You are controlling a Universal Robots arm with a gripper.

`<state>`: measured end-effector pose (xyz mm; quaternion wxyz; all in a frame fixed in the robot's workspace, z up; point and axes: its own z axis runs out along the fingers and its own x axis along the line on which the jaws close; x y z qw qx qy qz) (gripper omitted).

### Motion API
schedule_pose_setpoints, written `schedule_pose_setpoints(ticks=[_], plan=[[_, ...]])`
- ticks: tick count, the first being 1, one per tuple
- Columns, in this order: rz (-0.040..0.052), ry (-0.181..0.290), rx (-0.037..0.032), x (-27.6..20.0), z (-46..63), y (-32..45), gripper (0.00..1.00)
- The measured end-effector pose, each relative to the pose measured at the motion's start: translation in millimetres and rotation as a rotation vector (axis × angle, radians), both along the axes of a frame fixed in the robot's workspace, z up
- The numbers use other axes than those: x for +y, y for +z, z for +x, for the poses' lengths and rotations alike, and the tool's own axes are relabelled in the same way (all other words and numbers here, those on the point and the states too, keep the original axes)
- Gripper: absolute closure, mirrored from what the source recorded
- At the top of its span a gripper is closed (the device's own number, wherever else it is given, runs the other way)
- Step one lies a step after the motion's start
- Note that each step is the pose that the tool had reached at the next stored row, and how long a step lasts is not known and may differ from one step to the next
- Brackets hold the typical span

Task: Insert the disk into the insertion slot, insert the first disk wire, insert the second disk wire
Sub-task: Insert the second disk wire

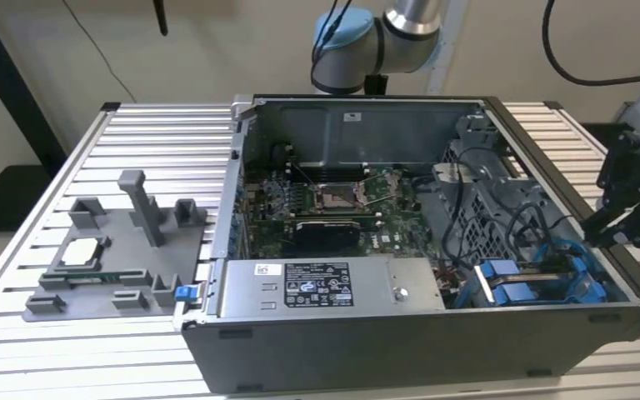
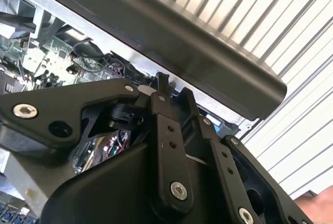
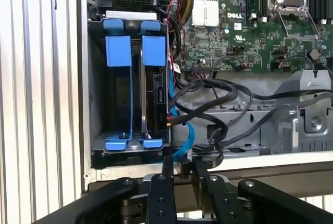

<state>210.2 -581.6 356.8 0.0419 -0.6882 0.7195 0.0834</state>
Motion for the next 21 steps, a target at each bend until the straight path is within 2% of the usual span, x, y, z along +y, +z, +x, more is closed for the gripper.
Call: schedule_pose_setpoints(ticks=[5, 6, 16, 21], plan=[[0.0000, 0.000, -0.0033, -0.4, -1.1, 0.3, 0.00], [0.0000, 0.000, -0.0034, -0.5, -1.3, 0.3, 1.00], [0.0010, 0.000, -0.0041, -2.8, -2.1, 0.6, 1.00], [0.0089, -0.001, -0.0042, -3.5, -5.1, 6.8, 1.00]])
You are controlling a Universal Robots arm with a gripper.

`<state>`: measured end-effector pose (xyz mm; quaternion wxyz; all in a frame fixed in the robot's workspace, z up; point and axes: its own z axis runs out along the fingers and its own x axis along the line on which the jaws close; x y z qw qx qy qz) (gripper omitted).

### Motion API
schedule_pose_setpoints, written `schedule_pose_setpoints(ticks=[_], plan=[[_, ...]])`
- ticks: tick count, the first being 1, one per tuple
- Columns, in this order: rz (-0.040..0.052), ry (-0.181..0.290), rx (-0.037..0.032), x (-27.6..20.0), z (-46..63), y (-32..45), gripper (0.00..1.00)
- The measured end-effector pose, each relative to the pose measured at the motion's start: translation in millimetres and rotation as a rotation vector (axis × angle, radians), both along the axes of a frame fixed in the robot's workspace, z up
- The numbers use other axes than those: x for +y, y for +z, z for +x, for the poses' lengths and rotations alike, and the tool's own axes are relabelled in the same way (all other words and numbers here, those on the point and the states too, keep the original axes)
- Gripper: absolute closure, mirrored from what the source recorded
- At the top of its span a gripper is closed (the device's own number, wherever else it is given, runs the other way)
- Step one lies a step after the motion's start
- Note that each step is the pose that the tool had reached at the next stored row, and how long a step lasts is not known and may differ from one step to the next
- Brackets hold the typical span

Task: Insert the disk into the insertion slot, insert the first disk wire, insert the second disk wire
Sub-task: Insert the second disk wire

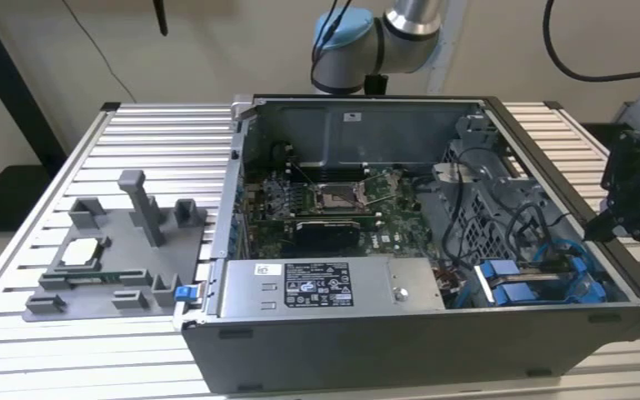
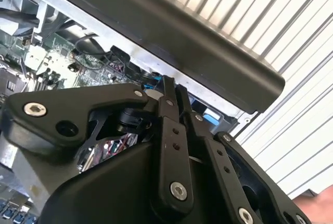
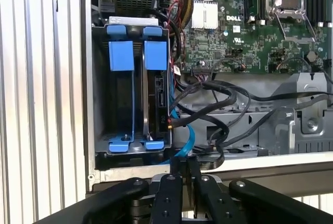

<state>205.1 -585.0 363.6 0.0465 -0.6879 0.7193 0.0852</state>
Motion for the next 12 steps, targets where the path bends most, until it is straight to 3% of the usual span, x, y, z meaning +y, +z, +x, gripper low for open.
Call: schedule_pose_setpoints(ticks=[12], plan=[[0.0130, -0.014, -0.0005, 0.0, -26.1, 11.8, 1.00]])
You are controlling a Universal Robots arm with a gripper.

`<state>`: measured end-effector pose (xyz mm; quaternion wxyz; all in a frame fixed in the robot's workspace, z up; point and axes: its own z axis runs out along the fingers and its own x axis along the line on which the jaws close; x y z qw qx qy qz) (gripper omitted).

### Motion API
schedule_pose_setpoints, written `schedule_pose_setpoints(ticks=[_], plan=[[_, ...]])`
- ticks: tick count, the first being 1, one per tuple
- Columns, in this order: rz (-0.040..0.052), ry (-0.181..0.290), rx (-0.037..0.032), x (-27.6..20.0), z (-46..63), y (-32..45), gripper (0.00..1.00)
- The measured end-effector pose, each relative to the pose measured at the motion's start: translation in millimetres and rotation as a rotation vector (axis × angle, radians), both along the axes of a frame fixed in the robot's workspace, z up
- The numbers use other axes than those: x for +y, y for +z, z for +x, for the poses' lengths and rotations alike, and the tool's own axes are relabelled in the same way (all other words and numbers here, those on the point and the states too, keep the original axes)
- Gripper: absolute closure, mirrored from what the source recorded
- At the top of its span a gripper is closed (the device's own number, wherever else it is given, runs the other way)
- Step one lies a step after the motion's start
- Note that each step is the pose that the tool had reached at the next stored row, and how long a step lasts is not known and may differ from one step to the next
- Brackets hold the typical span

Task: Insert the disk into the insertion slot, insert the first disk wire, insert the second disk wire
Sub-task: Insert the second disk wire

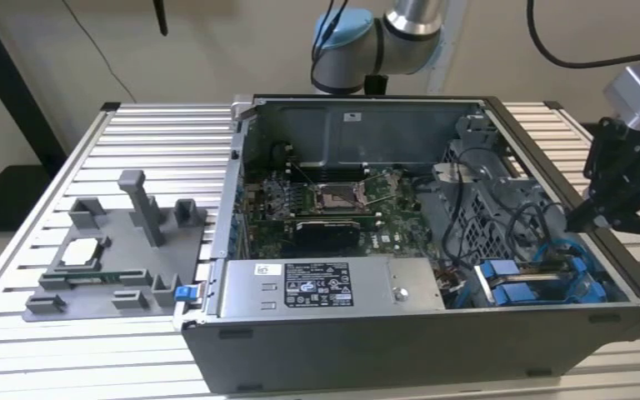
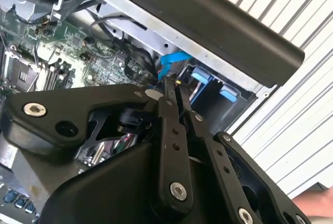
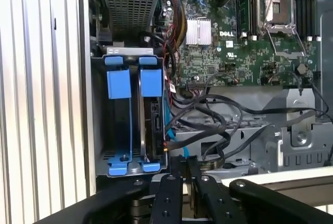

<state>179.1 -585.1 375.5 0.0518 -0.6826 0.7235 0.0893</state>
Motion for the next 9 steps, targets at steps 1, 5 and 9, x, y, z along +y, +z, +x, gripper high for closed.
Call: schedule_pose_setpoints(ticks=[1, 5, 9], plan=[[0.0007, -0.001, -0.0001, 0.0, -2.5, 1.0, 1.00], [0.0031, -0.006, -0.0007, 0.0, -12.6, 3.1, 1.00], [0.0032, -0.010, -0.0018, 0.0, -24.4, 3.3, 1.00]])
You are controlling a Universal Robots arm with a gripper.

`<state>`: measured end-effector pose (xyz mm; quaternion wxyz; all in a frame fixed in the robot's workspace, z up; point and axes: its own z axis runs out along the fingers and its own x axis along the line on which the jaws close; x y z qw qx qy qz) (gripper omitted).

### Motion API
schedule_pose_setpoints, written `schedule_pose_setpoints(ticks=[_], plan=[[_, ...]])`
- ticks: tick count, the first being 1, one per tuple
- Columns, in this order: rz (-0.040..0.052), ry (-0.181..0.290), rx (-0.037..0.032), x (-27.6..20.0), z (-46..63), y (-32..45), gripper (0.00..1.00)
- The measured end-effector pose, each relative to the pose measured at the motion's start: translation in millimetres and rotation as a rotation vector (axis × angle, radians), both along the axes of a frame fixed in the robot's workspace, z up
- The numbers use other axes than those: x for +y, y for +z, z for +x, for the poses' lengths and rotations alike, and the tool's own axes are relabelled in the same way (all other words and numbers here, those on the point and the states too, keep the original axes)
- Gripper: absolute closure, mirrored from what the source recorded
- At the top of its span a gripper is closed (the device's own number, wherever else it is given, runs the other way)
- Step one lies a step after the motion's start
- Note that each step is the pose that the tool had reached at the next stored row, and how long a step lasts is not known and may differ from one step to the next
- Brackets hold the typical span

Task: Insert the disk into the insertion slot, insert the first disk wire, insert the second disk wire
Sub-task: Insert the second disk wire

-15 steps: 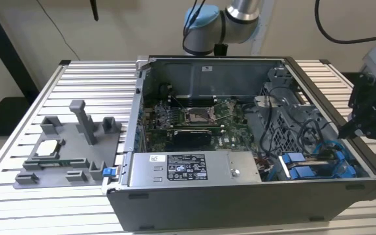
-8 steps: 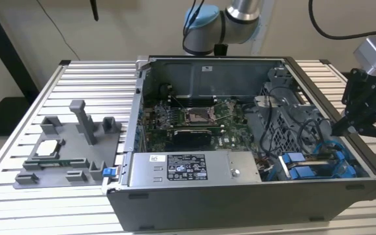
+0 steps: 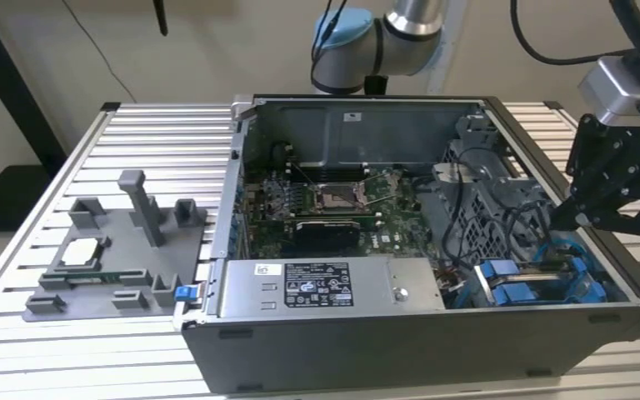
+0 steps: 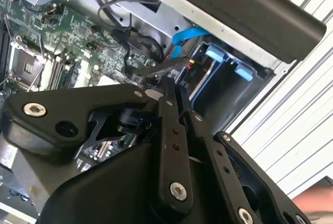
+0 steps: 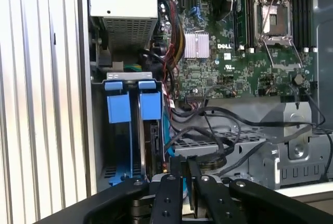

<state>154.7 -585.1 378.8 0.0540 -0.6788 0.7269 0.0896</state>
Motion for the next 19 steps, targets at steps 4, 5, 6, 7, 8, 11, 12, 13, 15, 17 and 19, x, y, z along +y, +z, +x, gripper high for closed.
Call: schedule_pose_setpoints(ticks=[4, 5, 6, 7, 8, 11, 12, 13, 15, 17, 19], plan=[[0.0001, -0.003, -0.0014, 0.0, -13.2, -0.1, 1.00], [0.0000, -0.004, -0.0017, 0.0, -16.4, 0.0, 1.00], [0.0001, -0.004, -0.0022, 0.0, -19.3, -0.1, 1.00], [0.0001, -0.005, -0.0028, 0.0, -22.1, -0.1, 1.00], [0.0001, -0.005, -0.0033, 0.0, -24.1, -0.1, 1.00], [-0.0013, -0.005, -0.0076, 0.0, -28.1, -1.8, 1.00], [-0.0033, -0.005, -0.0099, 0.0, -29.1, -2.7, 1.00], [-0.0057, -0.005, -0.0125, 0.0, -30.1, -3.5, 1.00], [-0.0117, -0.005, -0.0186, 0.0, -31.7, -4.9, 1.00], [-0.0235, -0.005, -0.0242, 0.0, -32.3, -6.0, 1.00], [-0.0394, -0.004, -0.0283, 0.0, -32.4, -7.0, 1.00]])
